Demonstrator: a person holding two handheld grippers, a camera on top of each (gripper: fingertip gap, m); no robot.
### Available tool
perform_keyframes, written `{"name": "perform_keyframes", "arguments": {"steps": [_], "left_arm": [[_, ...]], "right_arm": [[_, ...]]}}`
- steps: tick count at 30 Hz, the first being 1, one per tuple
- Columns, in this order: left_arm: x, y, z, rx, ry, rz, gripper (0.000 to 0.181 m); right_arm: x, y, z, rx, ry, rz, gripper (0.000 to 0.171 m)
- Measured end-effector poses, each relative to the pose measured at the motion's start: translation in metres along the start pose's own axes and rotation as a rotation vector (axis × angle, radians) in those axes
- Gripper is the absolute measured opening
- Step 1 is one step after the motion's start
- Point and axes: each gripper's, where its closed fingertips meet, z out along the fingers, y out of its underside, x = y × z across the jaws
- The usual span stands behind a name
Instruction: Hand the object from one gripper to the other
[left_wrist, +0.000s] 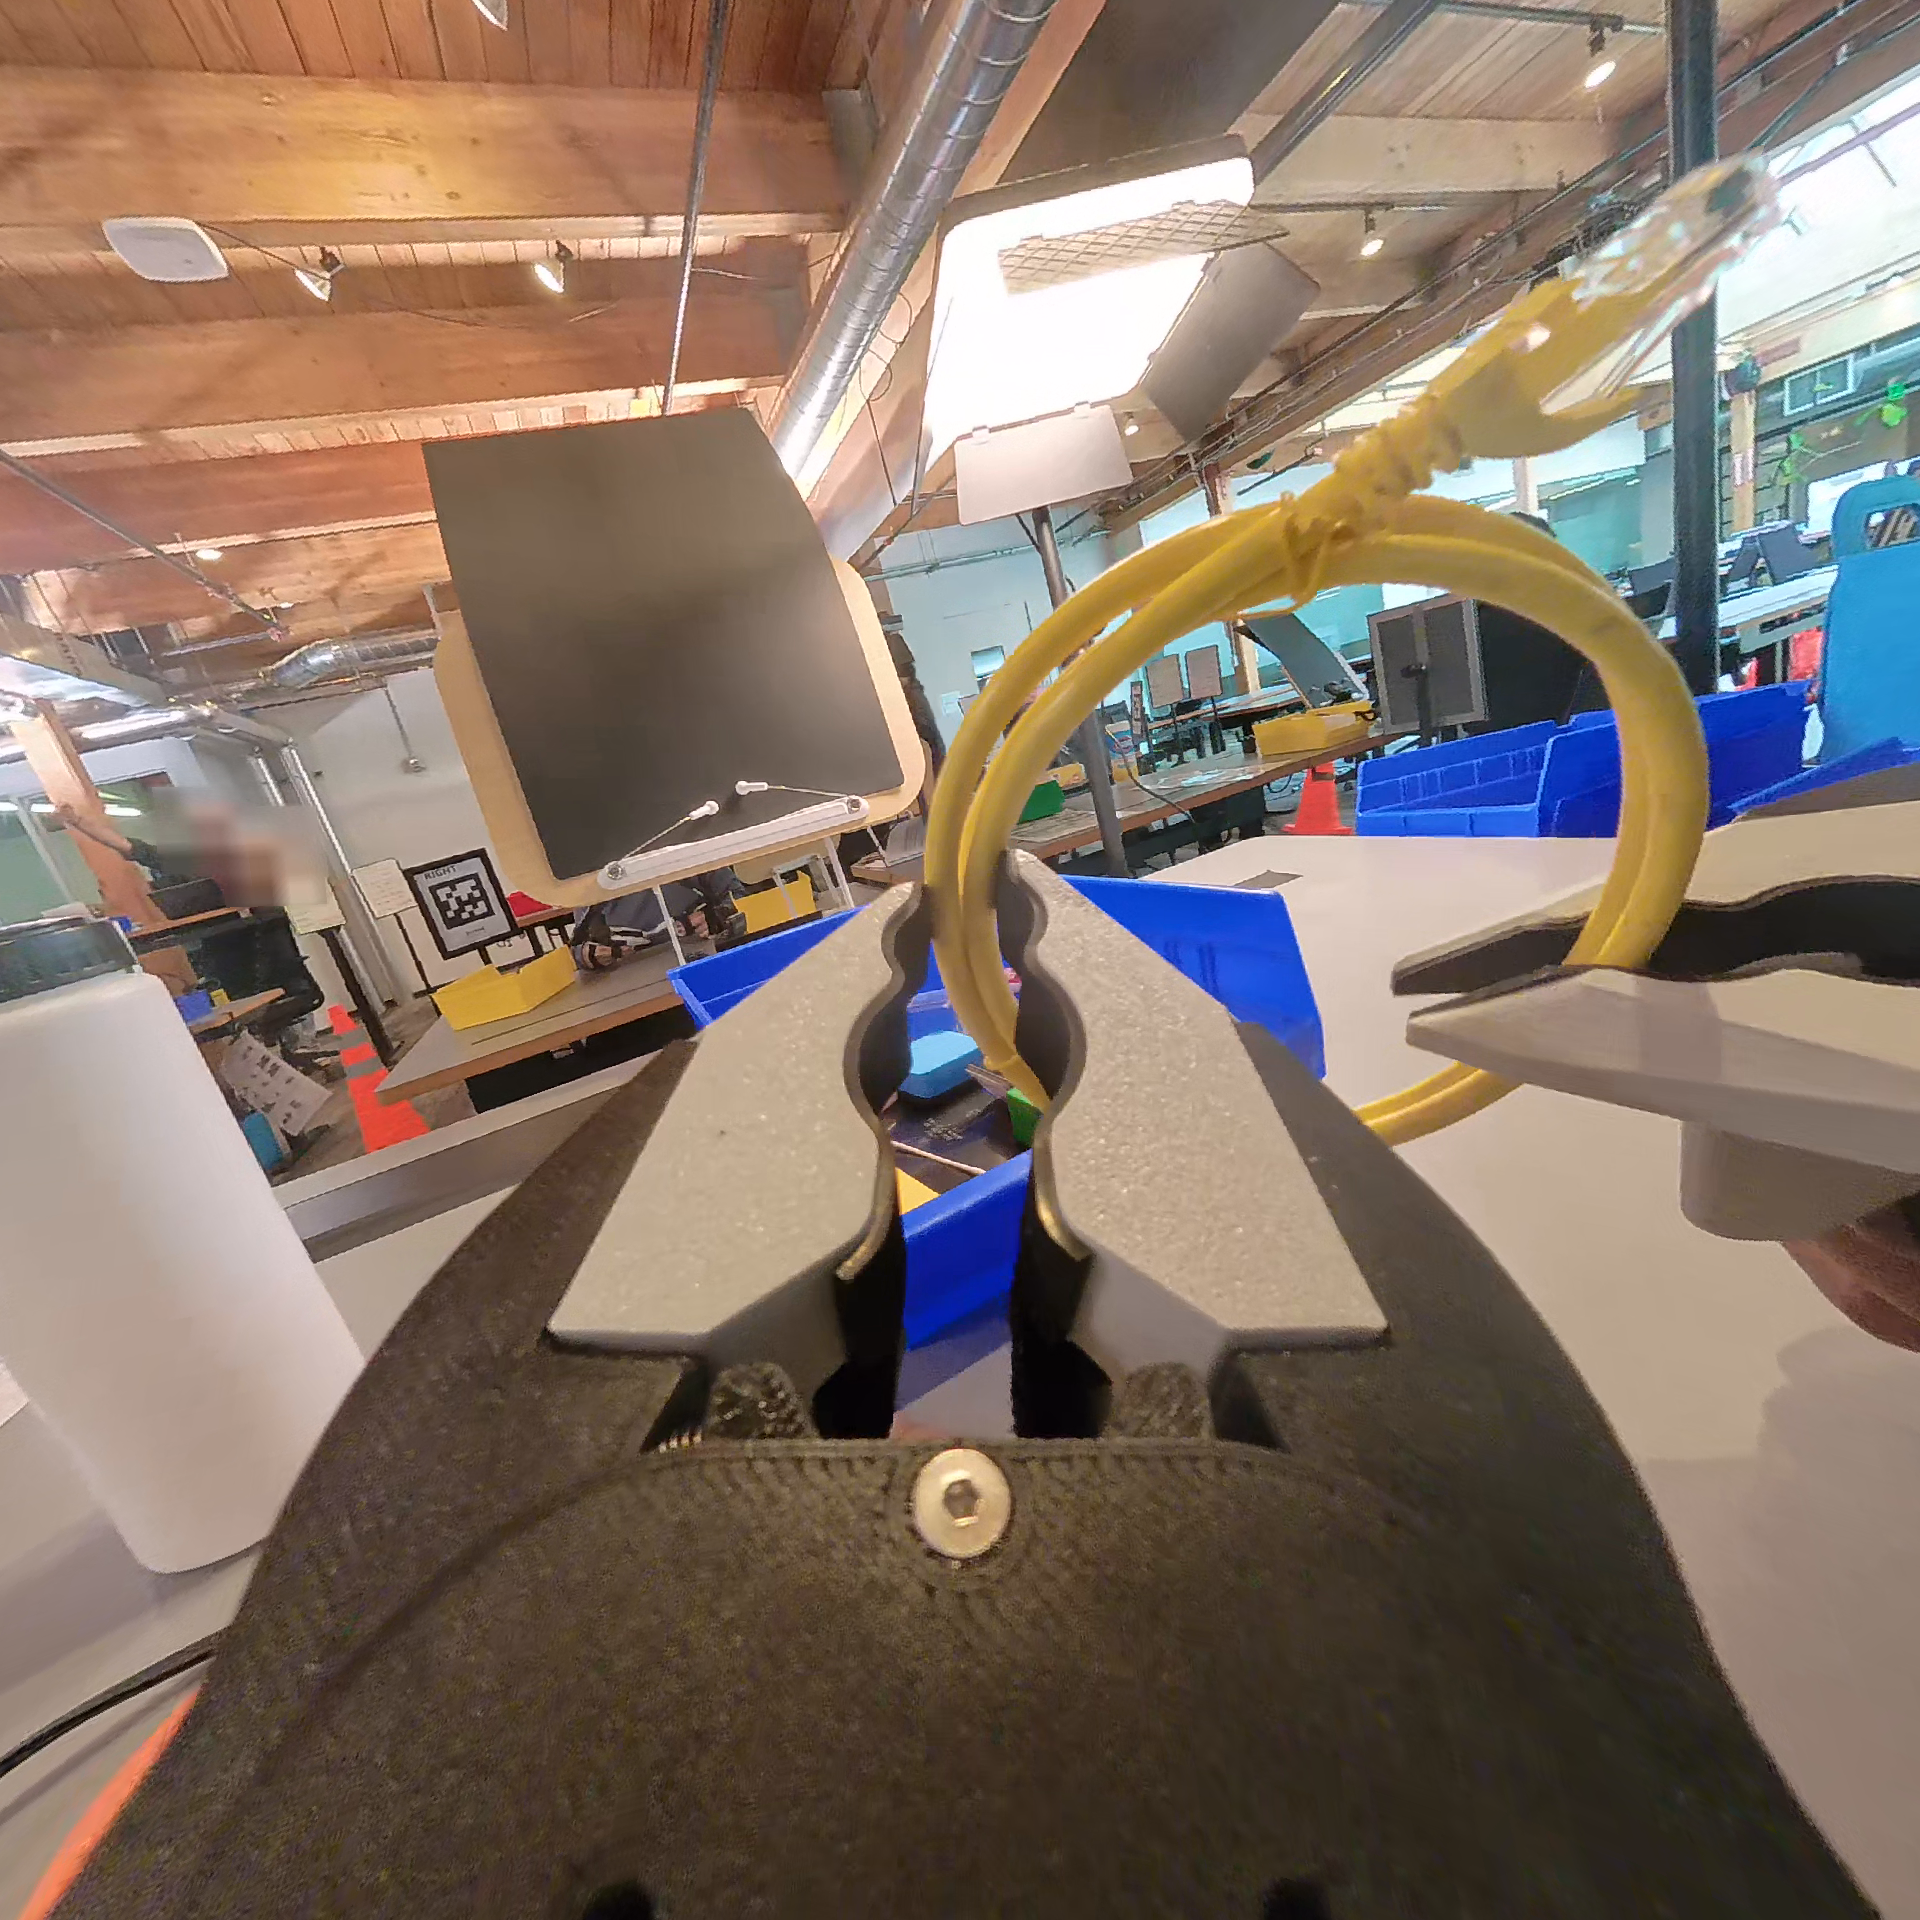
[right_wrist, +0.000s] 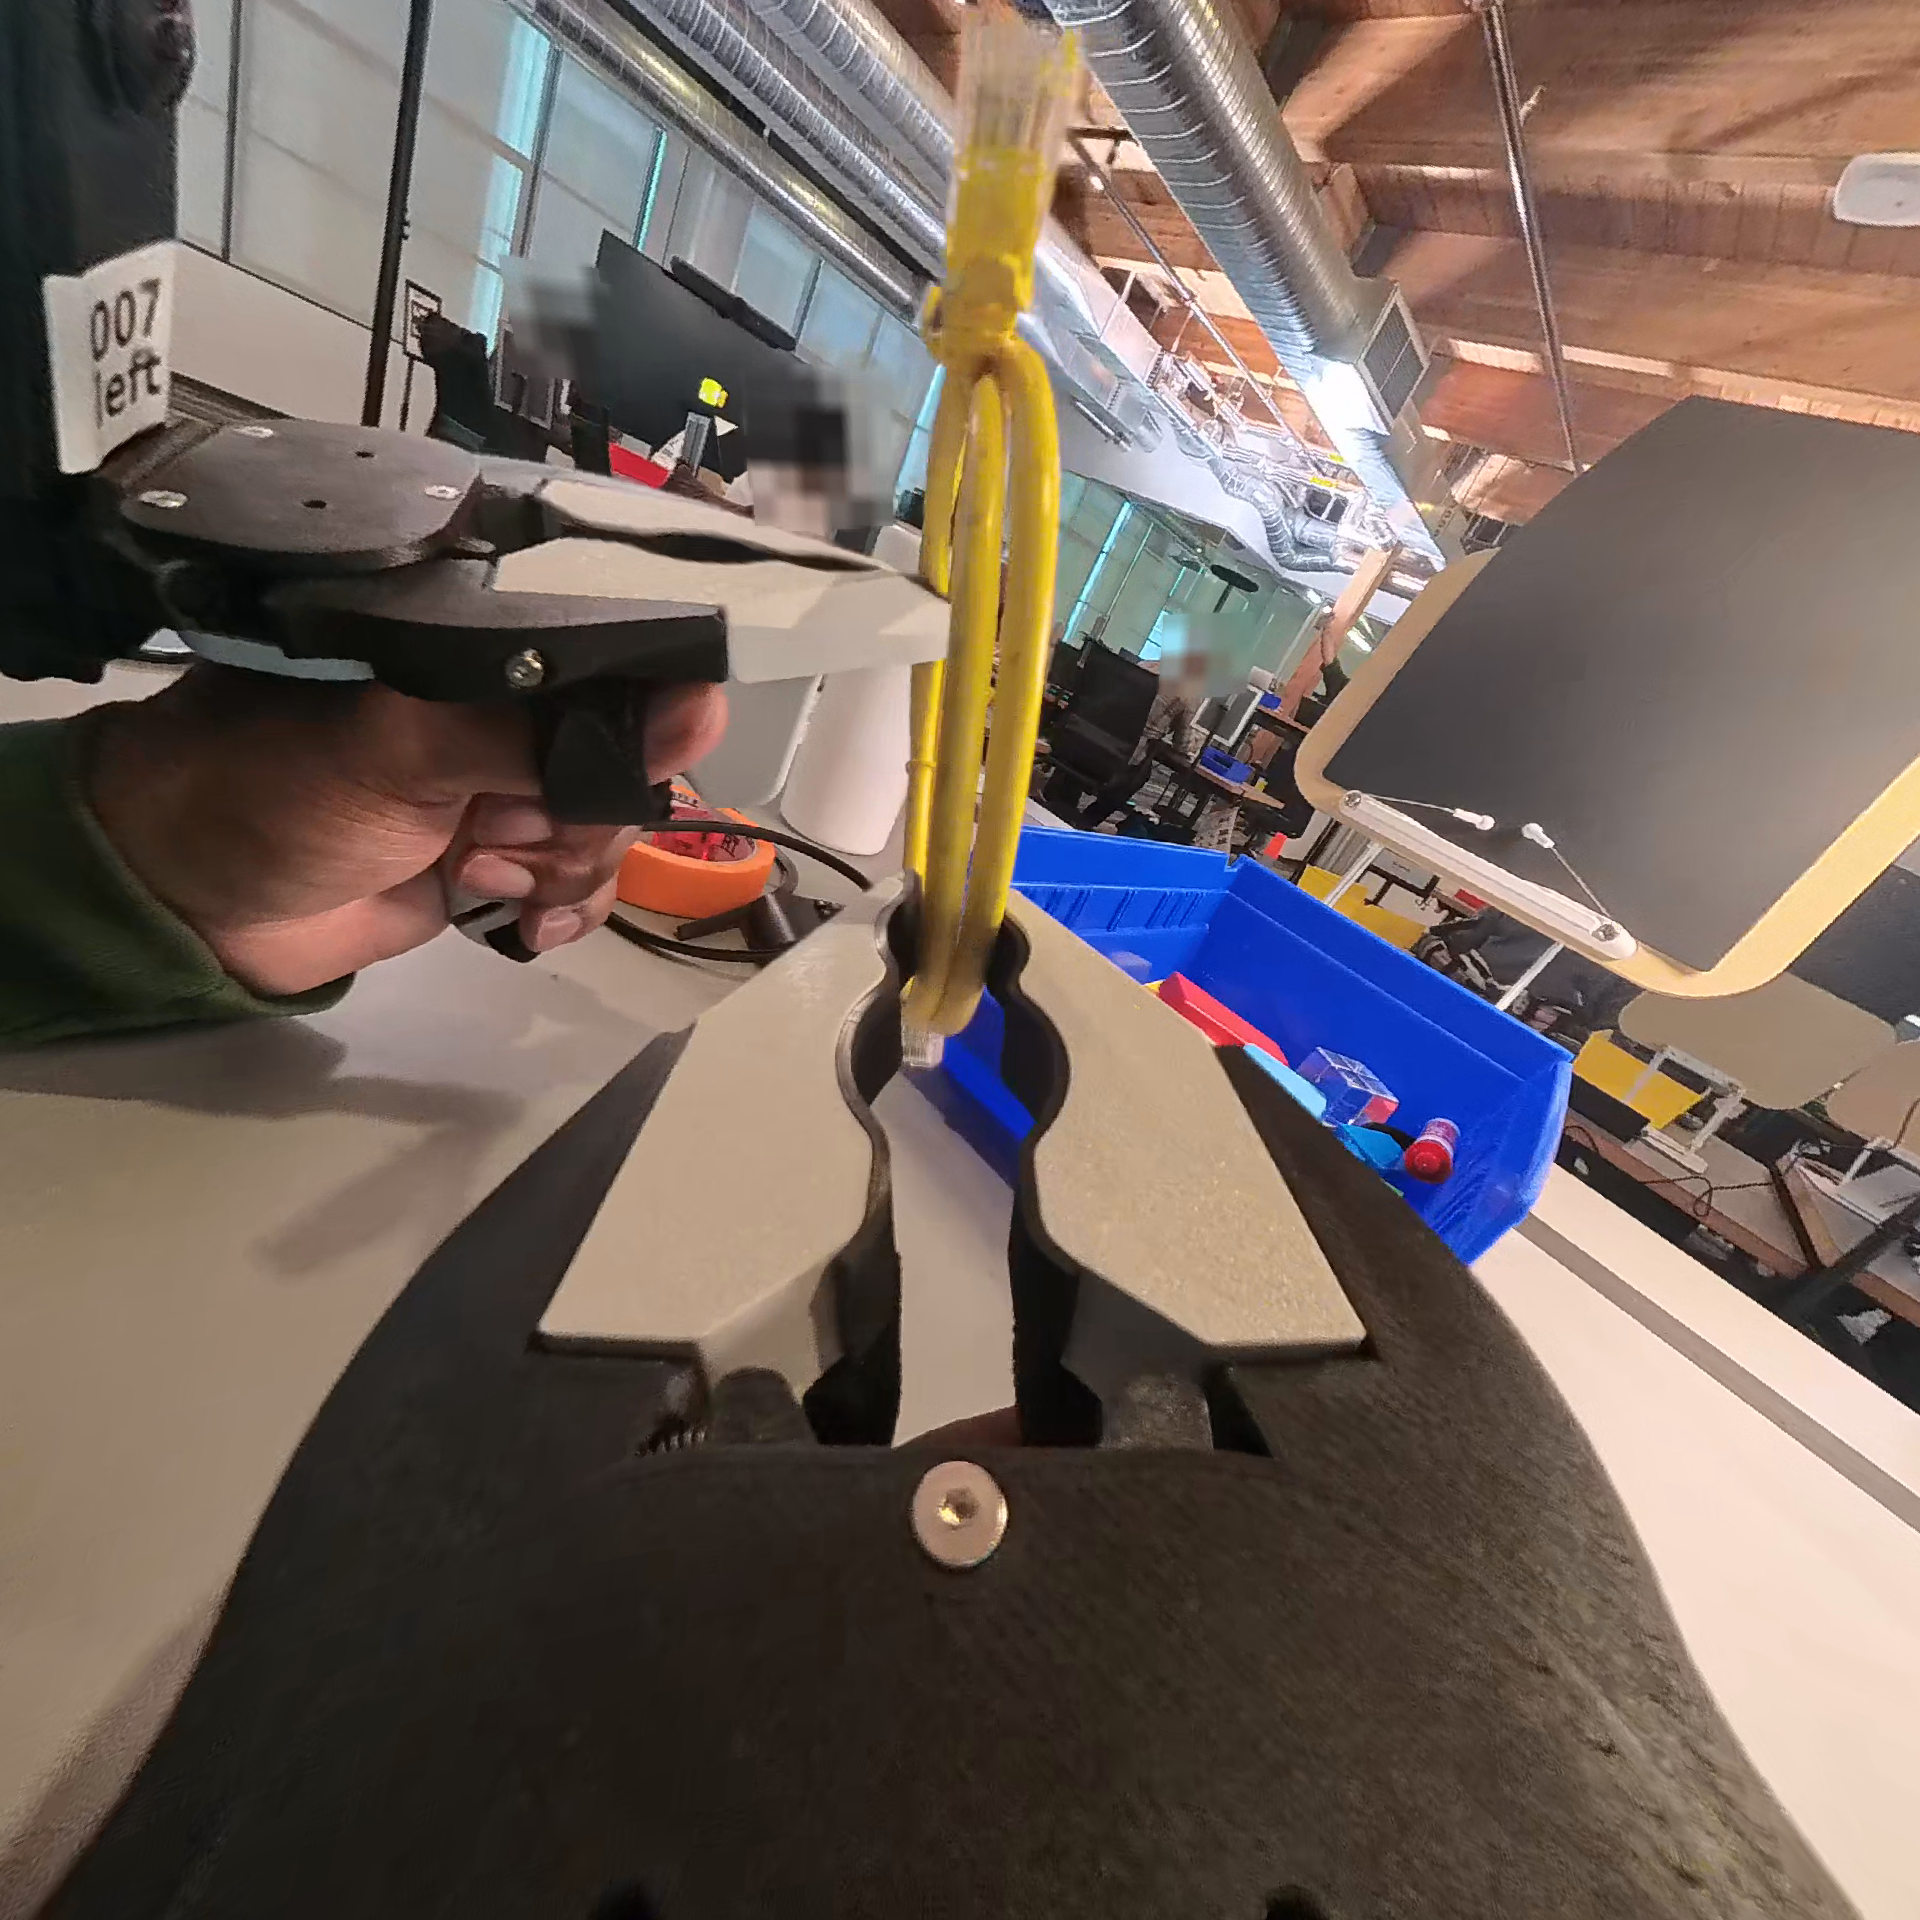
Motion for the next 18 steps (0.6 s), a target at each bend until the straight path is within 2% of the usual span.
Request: {"name": "perform_keyframes", "arguments": {"steps": [5, 8, 11, 18], "left_arm": [[0.006, 0.01, 0.005, -0.048, 0.04, -0.033, 0.016], [0.009, 0.013, 0.007, -0.061, 0.053, -0.041, 0.028], [0.013, 0.013, 0.007, -0.062, 0.066, -0.015, 0.032], [0.058, 0.004, 0.001, -0.007, 0.273, 0.078, 0.029]], "right_arm": [[0.017, -0.004, -0.004, 0.02, 0.078, 0.028, 0.011], [0.029, -0.002, -0.006, 0.015, 0.128, 0.059, 0.01], [0.038, 0.0, -0.008, 0.008, 0.153, 0.106, 0.009], [0.053, 0.003, -0.011, 0.025, 0.17, 0.257, 0.009]]}}
